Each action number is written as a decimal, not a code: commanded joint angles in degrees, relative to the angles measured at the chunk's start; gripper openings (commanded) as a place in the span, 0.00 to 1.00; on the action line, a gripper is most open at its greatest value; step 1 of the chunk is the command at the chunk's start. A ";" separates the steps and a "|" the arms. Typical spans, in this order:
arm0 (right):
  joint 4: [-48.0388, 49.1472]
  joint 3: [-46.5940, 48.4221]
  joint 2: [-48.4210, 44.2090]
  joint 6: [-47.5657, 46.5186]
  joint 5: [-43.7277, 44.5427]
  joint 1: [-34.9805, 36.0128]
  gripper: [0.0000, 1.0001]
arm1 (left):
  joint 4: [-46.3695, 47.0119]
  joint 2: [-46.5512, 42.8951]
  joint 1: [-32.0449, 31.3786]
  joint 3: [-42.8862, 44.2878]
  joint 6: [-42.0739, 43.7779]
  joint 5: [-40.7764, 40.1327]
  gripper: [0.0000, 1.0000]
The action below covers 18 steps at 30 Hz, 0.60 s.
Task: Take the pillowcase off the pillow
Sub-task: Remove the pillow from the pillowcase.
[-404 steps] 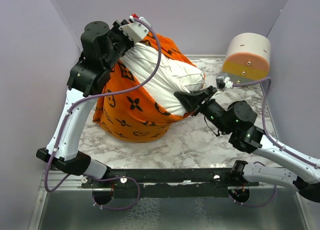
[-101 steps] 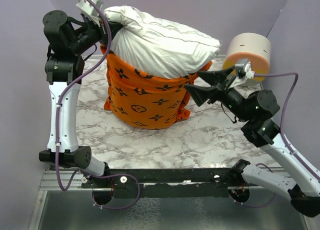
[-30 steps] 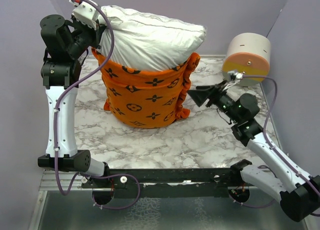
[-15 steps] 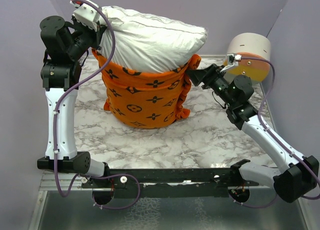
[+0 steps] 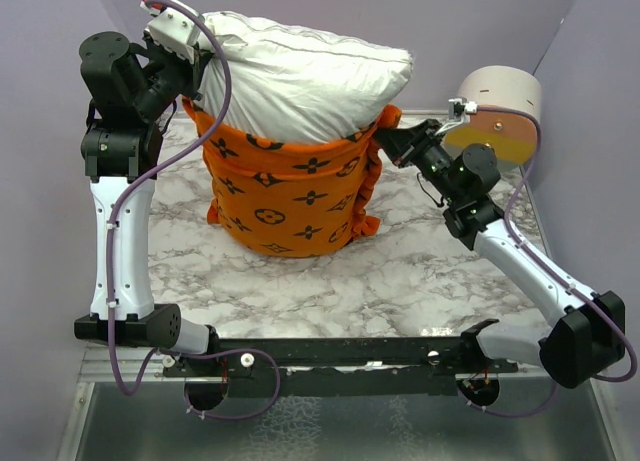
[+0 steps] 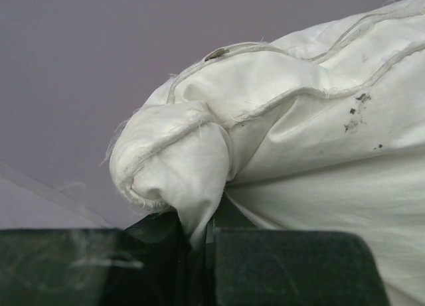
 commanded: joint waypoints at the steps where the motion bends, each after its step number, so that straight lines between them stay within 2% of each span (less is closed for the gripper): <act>1: 0.17 -8.31 -2.43 -1.67 0.79 -0.39 0.01 | 2.37 -1.33 0.27 2.17 -0.55 -1.01 0.00; 6: -0.78 -23.07 -3.50 -1.56 1.81 0.09 0.01 | 5.35 1.08 0.27 7.18 -4.33 -3.91 0.00; 10: -2.27 -30.12 -1.93 -3.34 3.38 4.35 0.01 | 9.36 2.11 0.26 10.24 -8.04 -7.44 0.00; 13: -5.84 -30.60 -1.00 -5.07 2.78 7.09 0.01 | 7.67 4.06 0.27 14.75 -9.25 -6.52 0.00; 16: -12.02 -27.15 -4.54 -7.38 3.44 7.26 0.03 | 4.98 4.91 0.27 16.32 -10.37 -2.35 0.00; 18: -17.46 -21.52 -8.97 -9.94 4.29 7.26 0.15 | 4.32 3.61 0.28 13.95 -10.73 2.42 0.00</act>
